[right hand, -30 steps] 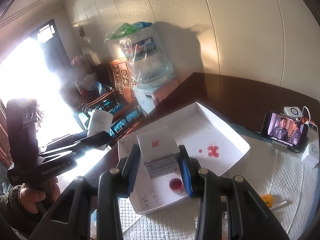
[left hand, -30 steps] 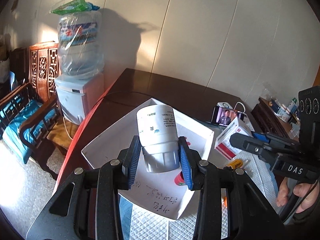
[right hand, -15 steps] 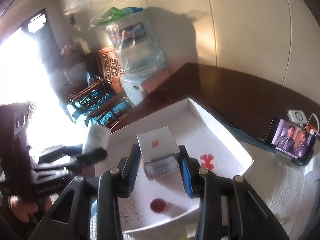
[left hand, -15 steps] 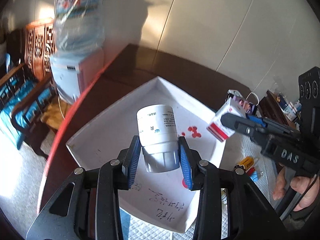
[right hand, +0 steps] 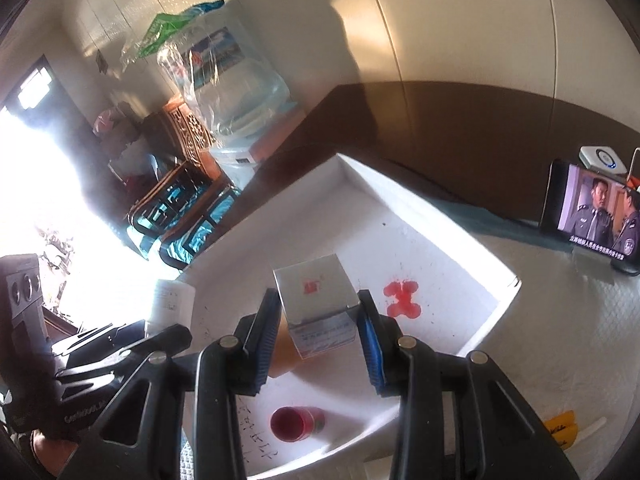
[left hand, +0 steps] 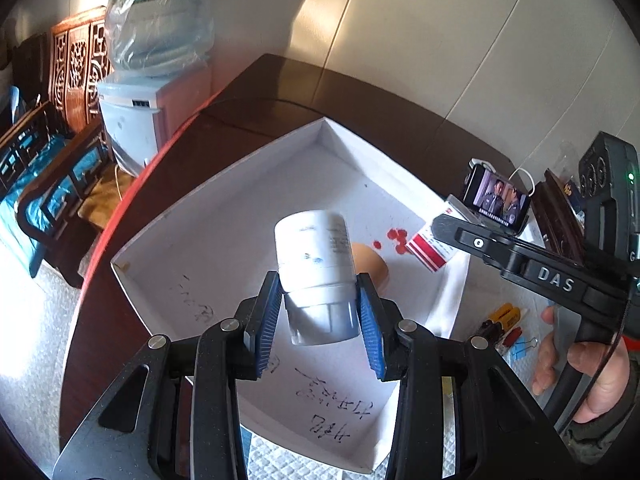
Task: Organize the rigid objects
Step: 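Open the left gripper to drop the bottle in the tray while the right releases the box, then move both open grippers back over the objects on the quilted pad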
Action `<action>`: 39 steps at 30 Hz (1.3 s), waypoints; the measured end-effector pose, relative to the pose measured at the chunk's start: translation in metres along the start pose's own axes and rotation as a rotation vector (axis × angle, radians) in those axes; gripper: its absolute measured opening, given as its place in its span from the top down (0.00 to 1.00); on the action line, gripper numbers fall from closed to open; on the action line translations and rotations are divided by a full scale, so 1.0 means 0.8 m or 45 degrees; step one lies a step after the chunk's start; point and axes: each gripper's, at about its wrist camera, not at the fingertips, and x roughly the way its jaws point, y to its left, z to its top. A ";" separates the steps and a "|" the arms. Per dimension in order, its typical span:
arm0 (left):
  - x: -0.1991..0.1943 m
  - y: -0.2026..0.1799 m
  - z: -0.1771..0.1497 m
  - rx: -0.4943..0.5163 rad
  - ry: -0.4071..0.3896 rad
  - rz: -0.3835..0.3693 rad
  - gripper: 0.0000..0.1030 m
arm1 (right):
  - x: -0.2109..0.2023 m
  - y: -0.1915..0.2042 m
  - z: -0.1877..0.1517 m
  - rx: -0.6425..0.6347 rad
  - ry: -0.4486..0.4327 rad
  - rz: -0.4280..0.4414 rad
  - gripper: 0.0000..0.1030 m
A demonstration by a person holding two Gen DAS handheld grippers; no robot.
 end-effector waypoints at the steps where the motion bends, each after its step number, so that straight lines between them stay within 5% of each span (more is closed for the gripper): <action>1: 0.002 0.001 -0.001 -0.007 0.010 -0.006 0.64 | 0.001 0.000 -0.002 0.004 0.004 -0.012 0.61; 2: 0.005 0.002 -0.002 -0.014 0.023 -0.002 0.64 | 0.003 0.000 -0.002 0.008 0.007 -0.016 0.60; 3: 0.007 0.003 -0.003 -0.017 0.033 0.006 0.64 | 0.004 0.000 -0.002 0.012 0.008 -0.009 0.48; 4: 0.009 0.004 -0.005 -0.019 0.041 0.015 0.64 | 0.003 0.000 -0.003 0.018 0.006 -0.001 0.25; 6: 0.012 0.007 -0.009 -0.036 0.055 0.020 0.47 | 0.001 0.000 -0.004 0.028 -0.013 0.007 0.01; 7: 0.012 0.008 -0.011 -0.048 0.057 0.016 0.33 | -0.004 0.000 -0.005 0.031 -0.029 0.015 0.00; 8: 0.012 0.009 -0.012 -0.055 0.055 0.016 0.07 | -0.007 0.000 -0.006 0.035 -0.035 0.017 0.00; 9: 0.010 0.010 -0.013 -0.059 0.038 0.016 0.00 | -0.007 0.000 -0.005 0.038 -0.040 0.019 0.00; 17: -0.017 0.007 -0.018 -0.012 -0.088 0.035 0.00 | -0.058 0.009 -0.011 -0.005 -0.193 0.015 0.00; 21: -0.034 0.004 -0.020 0.000 -0.125 0.017 0.00 | -0.109 0.013 0.002 -0.051 -0.367 -0.021 0.00; 26: -0.070 -0.005 -0.013 0.014 -0.215 -0.006 0.00 | -0.210 0.008 0.027 -0.097 -0.631 -0.089 0.00; 31: -0.103 -0.015 -0.002 0.030 -0.293 -0.044 0.00 | -0.339 -0.027 0.039 0.035 -0.927 -0.116 0.00; 39: -0.132 -0.048 -0.001 0.083 -0.336 -0.160 0.00 | -0.512 -0.060 0.014 0.136 -1.295 -0.255 0.00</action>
